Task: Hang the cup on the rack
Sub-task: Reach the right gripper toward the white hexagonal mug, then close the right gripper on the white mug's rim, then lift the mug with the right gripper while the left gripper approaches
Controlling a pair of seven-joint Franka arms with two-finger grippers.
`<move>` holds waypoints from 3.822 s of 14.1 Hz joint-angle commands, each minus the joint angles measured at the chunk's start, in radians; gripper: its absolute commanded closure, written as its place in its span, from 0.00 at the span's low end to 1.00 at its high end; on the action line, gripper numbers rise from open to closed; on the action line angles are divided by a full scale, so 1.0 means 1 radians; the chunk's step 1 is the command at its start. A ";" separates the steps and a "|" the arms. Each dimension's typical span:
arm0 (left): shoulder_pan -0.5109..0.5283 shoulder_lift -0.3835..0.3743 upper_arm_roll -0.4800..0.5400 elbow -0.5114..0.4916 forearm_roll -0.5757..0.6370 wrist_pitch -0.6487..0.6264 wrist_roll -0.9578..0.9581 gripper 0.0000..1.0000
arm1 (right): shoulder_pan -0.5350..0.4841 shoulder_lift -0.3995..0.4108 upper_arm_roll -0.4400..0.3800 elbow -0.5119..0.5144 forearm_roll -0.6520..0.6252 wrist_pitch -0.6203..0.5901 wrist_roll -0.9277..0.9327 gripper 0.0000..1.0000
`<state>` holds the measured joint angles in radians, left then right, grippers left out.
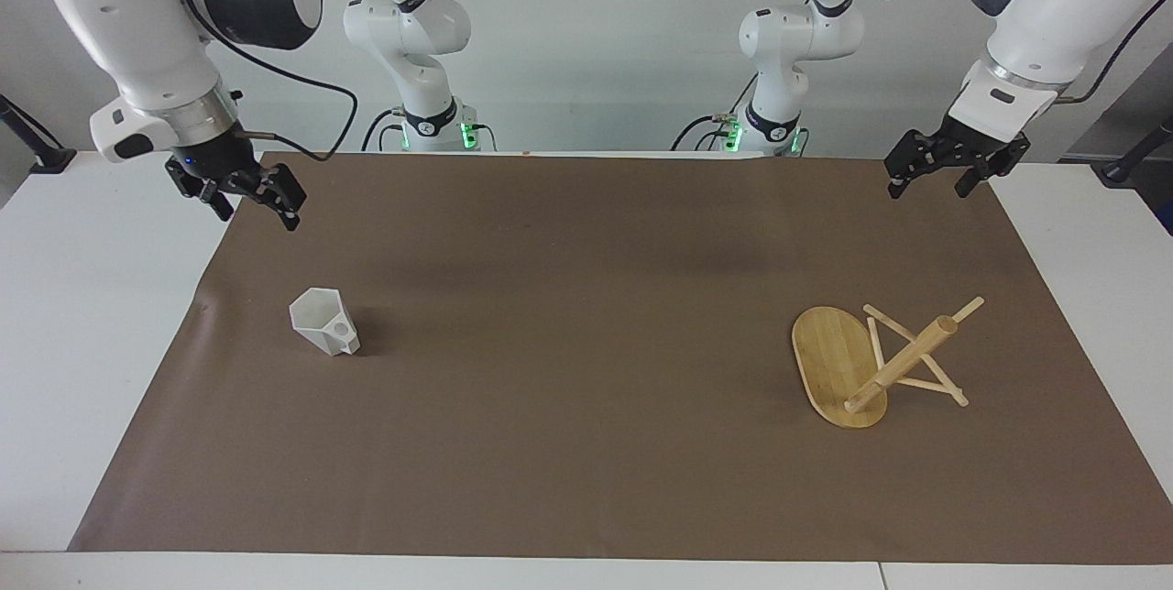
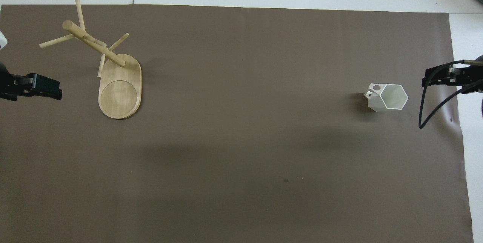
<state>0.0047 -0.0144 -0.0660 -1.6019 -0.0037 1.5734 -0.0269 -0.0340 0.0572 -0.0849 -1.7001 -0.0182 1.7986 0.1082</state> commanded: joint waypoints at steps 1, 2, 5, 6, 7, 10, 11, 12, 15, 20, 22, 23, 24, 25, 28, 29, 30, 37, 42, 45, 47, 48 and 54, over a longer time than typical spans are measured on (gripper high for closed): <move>-0.003 -0.019 0.005 -0.016 0.019 -0.003 0.008 0.00 | -0.009 -0.017 0.002 -0.136 0.012 0.125 0.060 0.00; -0.003 -0.019 0.005 -0.018 0.019 -0.003 0.008 0.00 | -0.012 -0.008 0.002 -0.157 0.012 0.149 0.083 0.00; -0.003 -0.019 0.005 -0.016 0.019 -0.003 0.008 0.00 | -0.017 0.004 0.001 -0.219 0.012 0.220 0.114 0.00; -0.003 -0.019 0.005 -0.016 0.019 -0.003 0.008 0.00 | -0.021 0.006 0.001 -0.236 0.012 0.238 0.114 0.00; -0.003 -0.019 0.005 -0.016 0.019 -0.003 0.008 0.00 | -0.029 0.007 0.001 -0.255 0.012 0.261 0.113 0.00; -0.003 -0.019 0.005 -0.018 0.019 -0.003 0.008 0.00 | -0.049 0.010 -0.001 -0.296 0.012 0.306 0.107 0.00; -0.003 -0.019 0.005 -0.018 0.019 -0.003 0.010 0.00 | -0.050 0.015 -0.003 -0.303 0.012 0.321 0.113 0.00; -0.003 -0.019 0.005 -0.018 0.019 -0.003 0.009 0.00 | -0.050 0.026 -0.003 -0.308 0.012 0.344 0.117 0.00; -0.003 -0.019 0.005 -0.016 0.019 -0.003 0.008 0.00 | -0.053 0.039 -0.003 -0.331 0.012 0.395 0.168 0.00; -0.003 -0.019 0.005 -0.018 0.019 -0.003 0.008 0.00 | -0.053 0.056 -0.003 -0.339 0.038 0.400 0.240 0.00; -0.003 -0.019 0.005 -0.018 0.019 -0.003 0.008 0.00 | -0.053 0.069 -0.003 -0.349 0.049 0.430 0.242 0.00; -0.003 -0.019 0.005 -0.018 0.019 -0.003 0.008 0.00 | -0.053 0.069 -0.003 -0.367 0.049 0.455 0.242 0.00; -0.003 -0.019 0.005 -0.018 0.019 -0.003 0.008 0.00 | -0.055 0.069 -0.003 -0.380 0.049 0.473 0.242 0.01; -0.003 -0.019 0.005 -0.018 0.019 -0.003 0.008 0.00 | -0.055 0.069 -0.003 -0.383 0.049 0.476 0.242 0.02; -0.003 -0.019 0.005 -0.016 0.019 -0.003 0.008 0.00 | -0.055 0.069 -0.003 -0.385 0.049 0.473 0.242 0.05; -0.003 -0.019 0.005 -0.018 0.019 -0.003 0.008 0.00 | -0.055 0.067 -0.003 -0.385 0.049 0.469 0.242 0.06; -0.003 -0.019 0.005 -0.016 0.019 -0.003 0.008 0.00 | -0.055 0.067 -0.003 -0.385 0.049 0.461 0.240 0.09; -0.003 -0.019 0.005 -0.018 0.019 -0.003 0.008 0.00 | -0.060 0.062 -0.009 -0.381 0.049 0.432 0.226 0.49; -0.003 -0.019 0.005 -0.018 0.019 -0.003 0.009 0.00 | -0.060 0.062 -0.009 -0.378 0.049 0.432 0.231 0.86; -0.003 -0.019 0.005 -0.016 0.019 -0.003 0.008 0.00 | -0.058 0.062 -0.009 -0.377 0.049 0.432 0.234 1.00; -0.003 -0.019 0.005 -0.016 0.019 -0.003 0.008 0.00 | -0.058 0.062 -0.009 -0.375 0.049 0.432 0.234 1.00; -0.003 -0.019 0.005 -0.018 0.019 -0.003 0.008 0.00 | -0.058 0.062 -0.009 -0.375 0.049 0.432 0.234 1.00; -0.006 -0.021 0.003 -0.018 0.019 -0.018 0.007 0.00 | -0.054 0.064 -0.006 -0.293 0.117 0.313 0.222 1.00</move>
<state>0.0046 -0.0146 -0.0667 -1.6024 -0.0037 1.5700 -0.0269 -0.0854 0.1307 -0.0952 -2.0507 0.0365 2.1931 0.3332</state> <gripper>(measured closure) 0.000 0.960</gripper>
